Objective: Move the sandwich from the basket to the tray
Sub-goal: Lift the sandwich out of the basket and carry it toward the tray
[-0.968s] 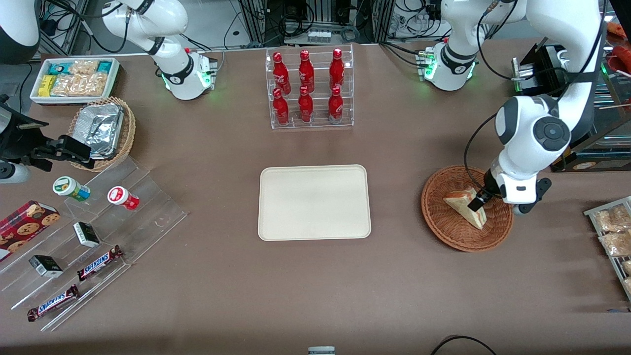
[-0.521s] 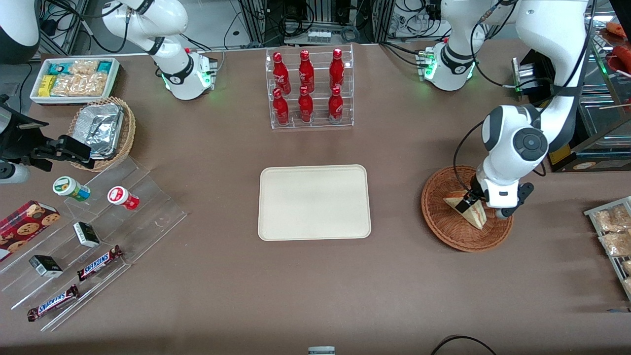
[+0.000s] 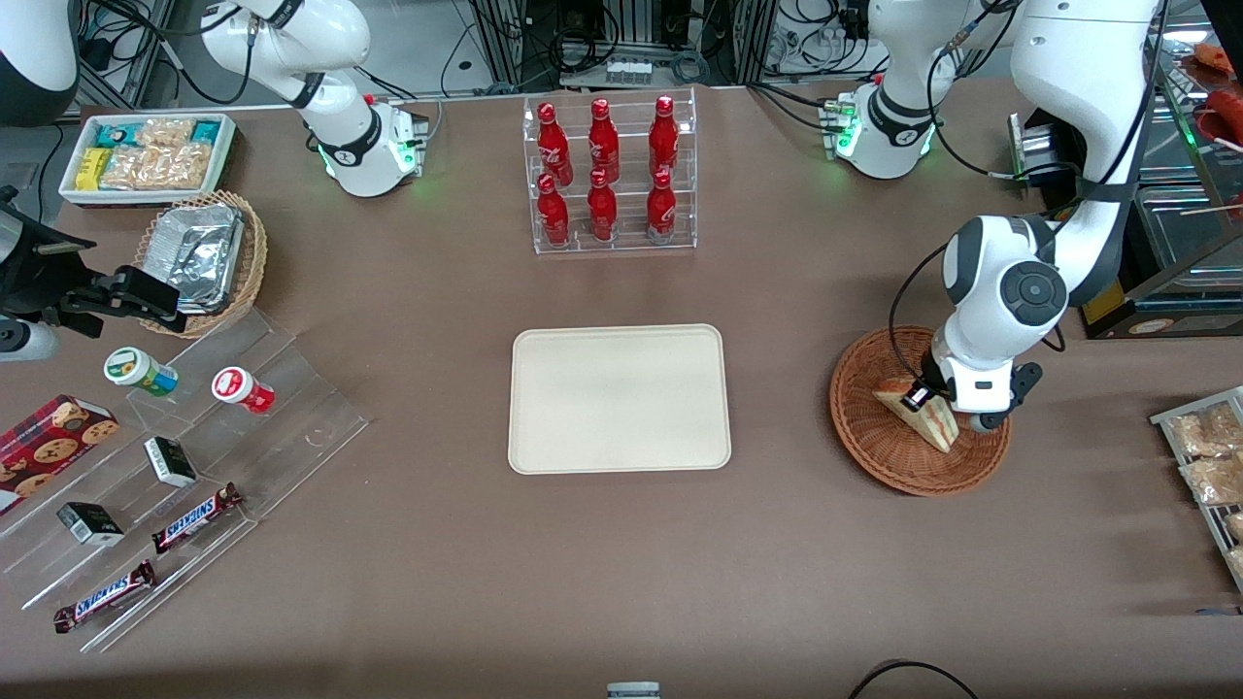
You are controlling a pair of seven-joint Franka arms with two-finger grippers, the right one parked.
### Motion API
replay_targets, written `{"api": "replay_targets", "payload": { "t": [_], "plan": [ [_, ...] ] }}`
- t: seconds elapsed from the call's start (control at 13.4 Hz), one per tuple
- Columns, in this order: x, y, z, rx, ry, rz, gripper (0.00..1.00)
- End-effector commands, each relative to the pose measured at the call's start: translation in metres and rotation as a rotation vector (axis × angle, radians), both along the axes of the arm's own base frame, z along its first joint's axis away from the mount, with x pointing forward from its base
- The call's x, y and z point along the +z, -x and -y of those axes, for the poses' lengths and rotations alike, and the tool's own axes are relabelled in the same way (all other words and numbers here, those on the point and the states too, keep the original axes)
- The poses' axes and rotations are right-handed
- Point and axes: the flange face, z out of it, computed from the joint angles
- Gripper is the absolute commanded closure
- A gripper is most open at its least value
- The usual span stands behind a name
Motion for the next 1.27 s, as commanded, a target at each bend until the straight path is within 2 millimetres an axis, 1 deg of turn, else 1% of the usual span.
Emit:
{"api": "replay_targets", "payload": {
  "t": [0.0,0.22,0.3,0.45,0.6,0.67,0.74,0.82,0.89,0.97,1.04,1.12,1.19],
  "plan": [
    [0.027,-0.001,0.001,-0.005,-0.013,0.025,1.00],
    [0.092,-0.007,0.002,-0.061,-0.047,-0.068,1.00],
    [0.116,-0.010,0.014,-0.082,-0.053,-0.090,1.00],
    [0.163,-0.017,0.051,-0.143,-0.059,-0.122,1.00],
    [0.202,-0.014,0.099,-0.217,-0.051,-0.133,1.00],
    [0.218,-0.010,0.129,-0.265,-0.037,-0.123,1.00],
    [0.225,0.000,0.163,-0.328,-0.029,-0.116,1.00],
    [0.226,0.012,0.195,-0.389,-0.023,-0.109,1.00],
    [0.220,0.022,0.225,-0.451,-0.020,-0.107,1.00],
    [0.216,0.028,0.255,-0.504,-0.004,-0.101,1.00],
    [0.207,0.035,0.285,-0.551,0.007,-0.109,1.00],
    [0.195,0.042,0.313,-0.592,0.009,-0.116,1.00],
    [0.183,0.041,0.336,-0.618,0.027,-0.104,1.00]
  ]
}}
